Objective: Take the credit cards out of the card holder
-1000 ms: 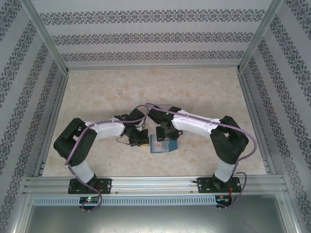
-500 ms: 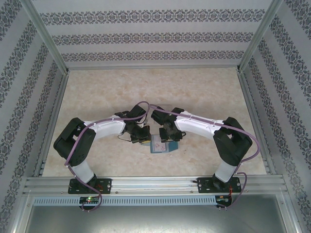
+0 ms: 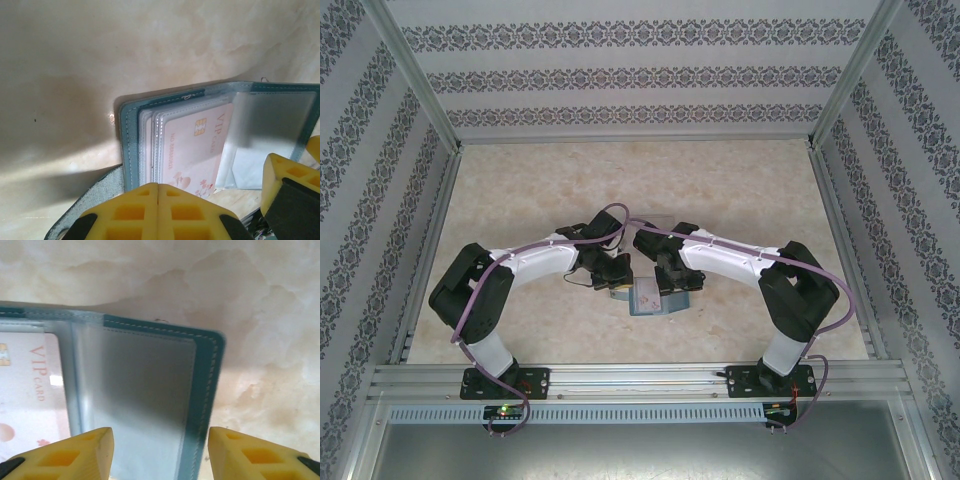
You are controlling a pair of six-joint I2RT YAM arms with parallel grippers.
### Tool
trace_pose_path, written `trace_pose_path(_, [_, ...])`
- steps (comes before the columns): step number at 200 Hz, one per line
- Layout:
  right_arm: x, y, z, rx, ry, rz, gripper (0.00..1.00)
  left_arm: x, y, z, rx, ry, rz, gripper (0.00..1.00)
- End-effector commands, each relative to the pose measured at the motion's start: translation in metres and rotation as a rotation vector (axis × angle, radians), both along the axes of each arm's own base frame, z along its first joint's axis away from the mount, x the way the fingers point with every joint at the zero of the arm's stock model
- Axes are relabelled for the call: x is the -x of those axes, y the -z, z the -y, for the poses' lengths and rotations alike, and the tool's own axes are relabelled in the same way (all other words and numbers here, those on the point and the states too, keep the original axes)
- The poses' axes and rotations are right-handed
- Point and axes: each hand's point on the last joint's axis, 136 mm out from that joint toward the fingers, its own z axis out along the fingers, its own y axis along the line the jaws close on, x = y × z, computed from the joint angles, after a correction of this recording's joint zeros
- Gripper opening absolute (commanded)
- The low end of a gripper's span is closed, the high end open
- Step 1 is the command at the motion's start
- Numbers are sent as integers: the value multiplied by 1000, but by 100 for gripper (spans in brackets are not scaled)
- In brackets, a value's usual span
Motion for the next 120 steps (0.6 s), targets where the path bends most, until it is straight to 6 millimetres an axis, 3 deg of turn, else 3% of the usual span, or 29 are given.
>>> trace_pose_path(1, [-2, -7, 17, 72, -9, 15, 54, 0, -6, 8, 7, 20, 7, 5])
trace_pose_path(51, [0, -8, 25, 104, -8, 22, 55, 0, -2, 14, 24, 24, -4, 4])
trace_pose_path(120, [2, -18, 27, 79, 5, 45, 45, 3, 2, 29, 63, 43, -25, 3])
